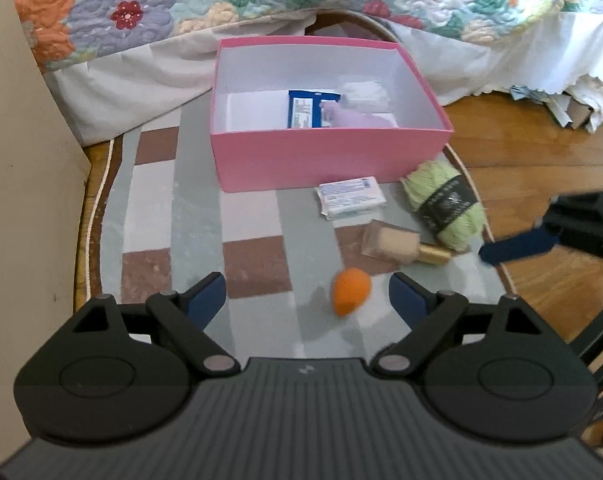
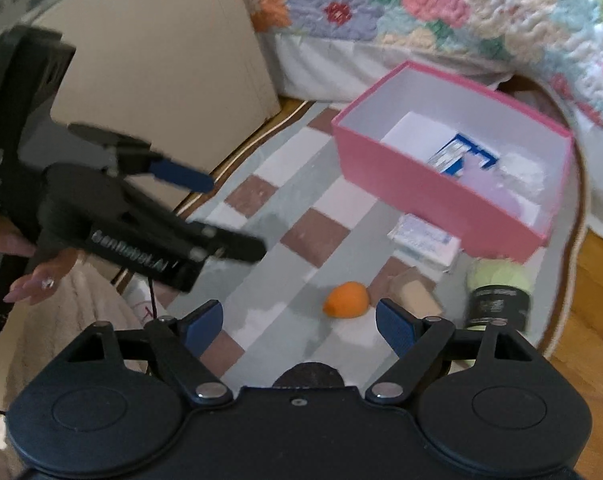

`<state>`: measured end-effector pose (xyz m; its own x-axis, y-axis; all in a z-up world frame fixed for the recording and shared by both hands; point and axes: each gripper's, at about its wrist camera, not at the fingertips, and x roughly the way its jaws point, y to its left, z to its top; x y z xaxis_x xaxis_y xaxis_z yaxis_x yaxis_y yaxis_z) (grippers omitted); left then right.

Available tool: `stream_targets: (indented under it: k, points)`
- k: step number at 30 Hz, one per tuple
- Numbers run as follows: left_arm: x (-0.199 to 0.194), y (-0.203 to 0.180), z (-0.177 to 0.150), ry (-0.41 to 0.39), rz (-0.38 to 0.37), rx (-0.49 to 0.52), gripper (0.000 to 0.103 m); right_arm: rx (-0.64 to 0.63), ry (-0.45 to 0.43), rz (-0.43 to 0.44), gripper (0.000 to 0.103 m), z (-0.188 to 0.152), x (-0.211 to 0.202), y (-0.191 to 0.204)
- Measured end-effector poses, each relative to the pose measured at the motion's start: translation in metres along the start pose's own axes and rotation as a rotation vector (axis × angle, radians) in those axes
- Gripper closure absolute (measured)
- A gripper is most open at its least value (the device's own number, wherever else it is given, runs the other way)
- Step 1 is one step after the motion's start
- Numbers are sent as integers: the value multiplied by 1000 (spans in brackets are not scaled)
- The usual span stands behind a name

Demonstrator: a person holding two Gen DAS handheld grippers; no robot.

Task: Organize objects
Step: 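Lower the left tool onto the orange makeup sponge and grasp it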

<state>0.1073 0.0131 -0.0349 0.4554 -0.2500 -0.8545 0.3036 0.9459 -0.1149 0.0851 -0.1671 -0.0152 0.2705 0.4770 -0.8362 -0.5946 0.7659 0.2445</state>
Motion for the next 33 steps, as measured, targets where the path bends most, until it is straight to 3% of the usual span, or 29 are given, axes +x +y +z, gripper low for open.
stream_targets:
  k: [5,9,13,16,21,28,31,33]
  points:
    - [30,8,-10,-8,-29,-29,14,34,10,-3,17,-15,45,-9]
    - [58,13,-17,75,-51,-91,14,-47,-21,-93,17,-26,78,-3]
    - [74,12,-28,47,-78,-79,14,-149,-54,-150,17,-31,97,6]
    - [89,14,-35,79,-113,-109,18,-218,-91,-183,17,-38,107,10]
    - [107,16,-46,109,-99,-103,34,-195,-131,-223,17,-47,124,-1]
    - [124,23,-48,40,-157,-136,45,-124,-145,-206,20,-56,140,-12]
    - [130,25,-46,23,-211,-146,54,-72,-159,-198,33,-60,146,-16]
    - [134,24,-47,25,-258,-164,67,-44,-158,-205,45,-62,150,-19]
